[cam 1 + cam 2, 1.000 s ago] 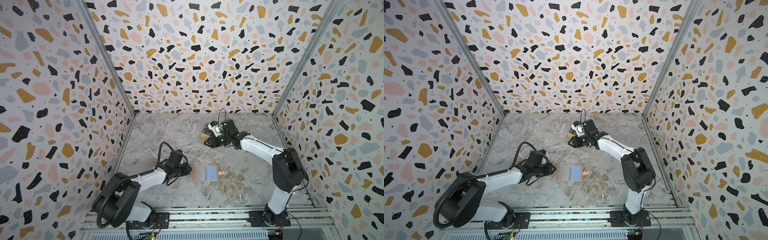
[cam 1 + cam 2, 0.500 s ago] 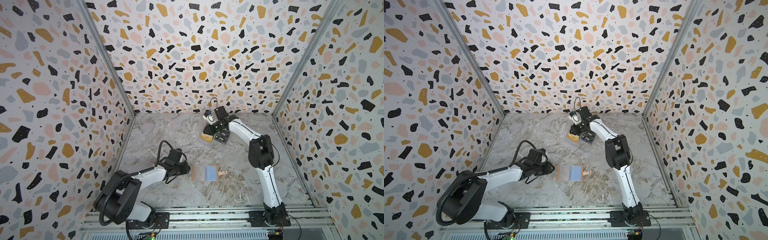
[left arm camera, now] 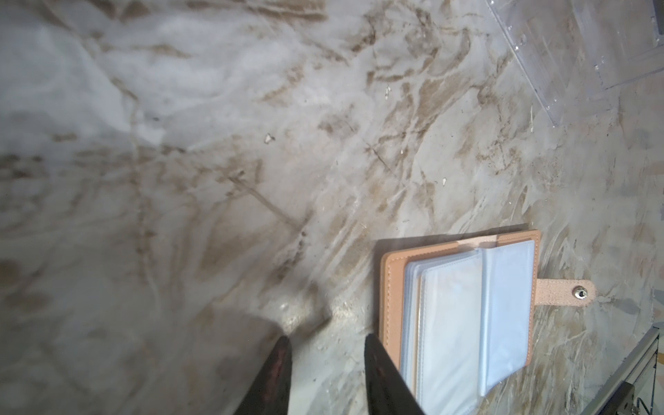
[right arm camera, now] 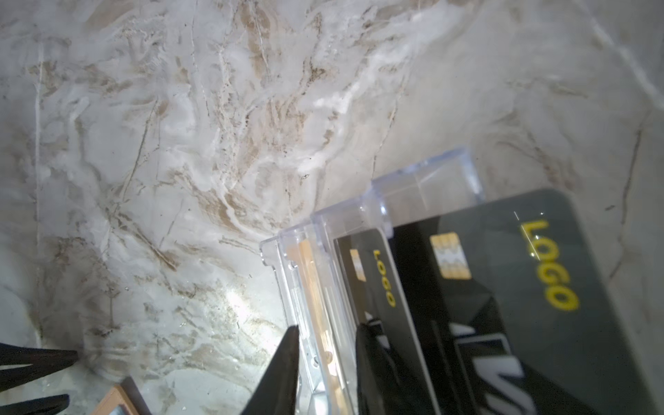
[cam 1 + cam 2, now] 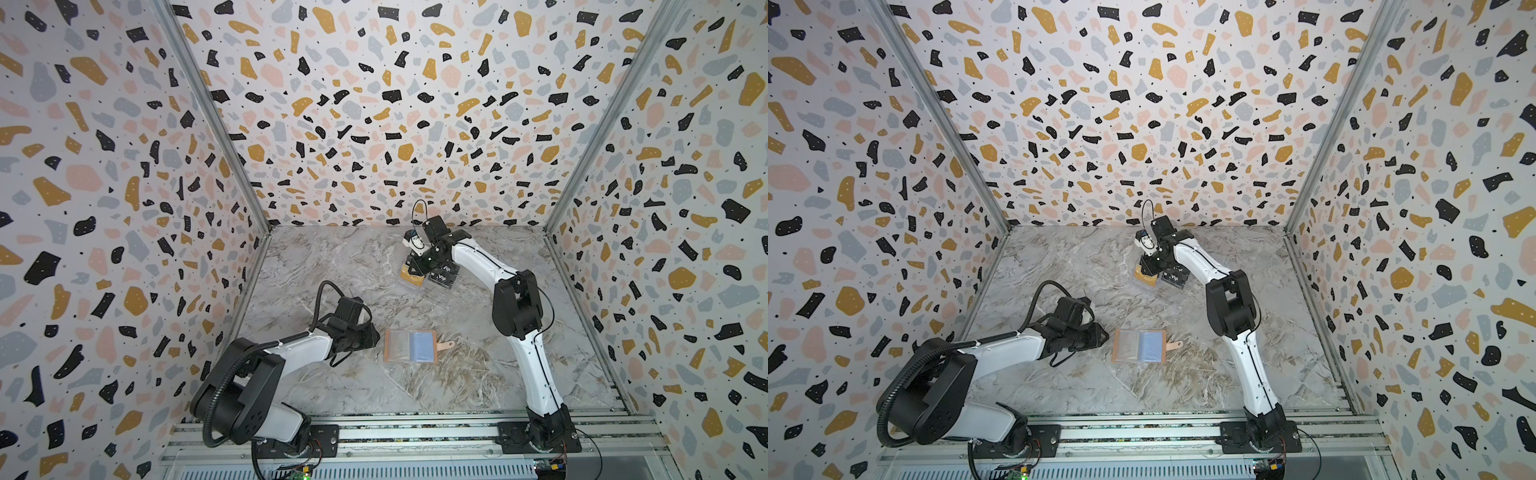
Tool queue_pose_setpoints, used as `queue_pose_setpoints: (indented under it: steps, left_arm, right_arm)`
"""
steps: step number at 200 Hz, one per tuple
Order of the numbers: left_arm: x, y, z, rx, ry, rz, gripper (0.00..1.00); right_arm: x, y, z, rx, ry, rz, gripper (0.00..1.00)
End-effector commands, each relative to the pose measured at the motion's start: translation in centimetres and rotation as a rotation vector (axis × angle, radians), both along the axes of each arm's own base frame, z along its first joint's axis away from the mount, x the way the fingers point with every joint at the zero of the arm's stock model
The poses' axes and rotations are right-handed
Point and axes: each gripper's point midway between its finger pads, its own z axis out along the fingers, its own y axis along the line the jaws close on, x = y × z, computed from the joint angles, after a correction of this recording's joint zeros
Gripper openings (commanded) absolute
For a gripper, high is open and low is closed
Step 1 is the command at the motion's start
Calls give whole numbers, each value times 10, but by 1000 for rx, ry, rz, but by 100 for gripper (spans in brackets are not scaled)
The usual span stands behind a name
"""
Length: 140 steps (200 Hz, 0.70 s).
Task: Insert credit cards into a card holder
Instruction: Pick up the credit card from the storage box.
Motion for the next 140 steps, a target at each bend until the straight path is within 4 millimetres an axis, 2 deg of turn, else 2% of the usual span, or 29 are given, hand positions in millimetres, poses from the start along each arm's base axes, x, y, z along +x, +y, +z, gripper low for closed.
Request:
queue_pose_setpoints:
  steps: [1,40,140]
  left_arm:
    - [-1,2,-2,5,2,-5,36]
    - [-4,2,-10,11,25,-11,36]
    - [-12,1,-27,19,82,-33,36]
  right_arm:
    - [-5,4,11,-13,-19,17,23]
    - [-3,3,18,-37,-56,14,19]
    - [-7,8,31,-98,-151,34,19]
